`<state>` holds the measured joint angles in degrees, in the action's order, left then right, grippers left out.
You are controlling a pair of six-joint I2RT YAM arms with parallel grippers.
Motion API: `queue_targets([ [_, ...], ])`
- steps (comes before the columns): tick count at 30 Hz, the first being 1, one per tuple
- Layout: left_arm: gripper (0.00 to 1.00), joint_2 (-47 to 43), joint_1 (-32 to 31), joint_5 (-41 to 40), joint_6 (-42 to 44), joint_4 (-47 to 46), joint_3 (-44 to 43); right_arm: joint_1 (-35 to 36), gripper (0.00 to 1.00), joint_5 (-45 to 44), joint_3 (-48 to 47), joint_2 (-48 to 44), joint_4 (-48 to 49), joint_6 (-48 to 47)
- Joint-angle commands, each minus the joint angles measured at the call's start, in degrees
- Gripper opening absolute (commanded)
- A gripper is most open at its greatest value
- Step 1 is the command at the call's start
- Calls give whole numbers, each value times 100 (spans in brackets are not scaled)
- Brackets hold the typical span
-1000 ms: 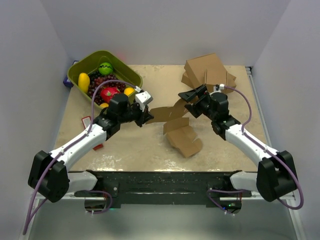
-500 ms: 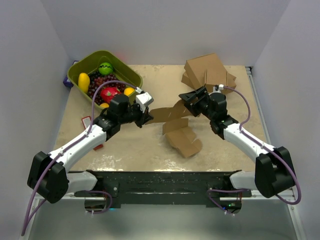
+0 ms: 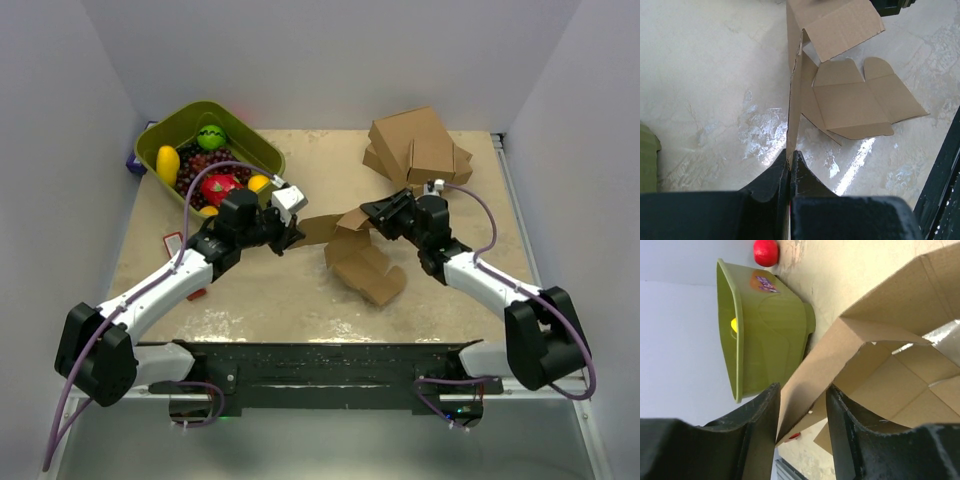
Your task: Fold the paper box
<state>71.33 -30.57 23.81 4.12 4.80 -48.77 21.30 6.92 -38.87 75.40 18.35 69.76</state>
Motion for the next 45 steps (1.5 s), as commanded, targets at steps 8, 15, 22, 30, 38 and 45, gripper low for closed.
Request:
queue_targets([
  [8, 0, 223, -20, 238, 458, -137, -150, -12, 14, 301, -200, 818, 994, 55],
  [15, 0, 689, 68, -34, 344, -67, -343, -12, 0, 240, -138, 1012, 1031, 187],
  [22, 65, 769, 174, -158, 177, 56, -554, -3, 0, -269, -130, 942, 732, 214],
  [30, 87, 102, 165, -964, 107, 39, -458, 32, 0, -946, 143, 617, 451, 319],
  [38, 88, -621, -300, -624, -577, -787, -141, 278, 0, -1746, 39, 116, -41, 495],
  [45, 90, 363, -687, -728, -799, -163, -738, 384, 0, -1922, 46, -42, -218, 609],
])
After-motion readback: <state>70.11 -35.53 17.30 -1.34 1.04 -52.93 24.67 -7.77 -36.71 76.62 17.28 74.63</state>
